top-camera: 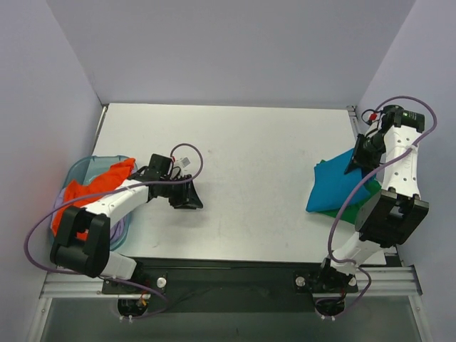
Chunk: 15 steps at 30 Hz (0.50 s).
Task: Fold and stack the t-shirts
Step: Put the neatly folded tshirt into the corner of the board with the right arm
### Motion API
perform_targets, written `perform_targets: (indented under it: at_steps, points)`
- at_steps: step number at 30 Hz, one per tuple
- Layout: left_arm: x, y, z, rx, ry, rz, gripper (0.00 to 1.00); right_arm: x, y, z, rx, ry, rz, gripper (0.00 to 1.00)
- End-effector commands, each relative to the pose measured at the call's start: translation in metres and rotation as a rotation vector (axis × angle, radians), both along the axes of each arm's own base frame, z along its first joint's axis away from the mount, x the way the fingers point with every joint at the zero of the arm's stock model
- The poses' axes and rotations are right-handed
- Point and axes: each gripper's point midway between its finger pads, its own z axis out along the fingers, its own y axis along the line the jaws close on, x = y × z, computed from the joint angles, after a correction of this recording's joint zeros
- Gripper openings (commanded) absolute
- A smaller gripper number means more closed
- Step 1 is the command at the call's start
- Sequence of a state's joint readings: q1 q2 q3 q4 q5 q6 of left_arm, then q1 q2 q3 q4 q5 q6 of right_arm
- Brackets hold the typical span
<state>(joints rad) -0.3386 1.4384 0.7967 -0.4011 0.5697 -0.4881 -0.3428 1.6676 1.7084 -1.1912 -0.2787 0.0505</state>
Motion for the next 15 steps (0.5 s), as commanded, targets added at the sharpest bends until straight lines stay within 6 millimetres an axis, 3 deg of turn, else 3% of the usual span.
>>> perform_targets:
  at_steps: [1, 10, 12, 15]
  points:
    - [0.000, 0.004, 0.013, 0.012, -0.041, -0.004, 0.48, 0.000, -0.018, -0.002, -0.061, 0.026, -0.019, 0.00]
    - [-0.006, 0.012, 0.039, 0.028, -0.097, 0.019, 0.48, -0.012, -0.058, -0.020, -0.214, 0.137, -0.107, 0.00]
    - [-0.009, 0.013, 0.048, 0.019, -0.115, 0.031, 0.48, -0.018, -0.067, -0.024, -0.261, 0.178, -0.133, 0.04]
    - [-0.012, 0.016, 0.060, 0.017, -0.137, 0.042, 0.49, -0.031, -0.084, -0.029, -0.360, 0.246, -0.197, 0.39]
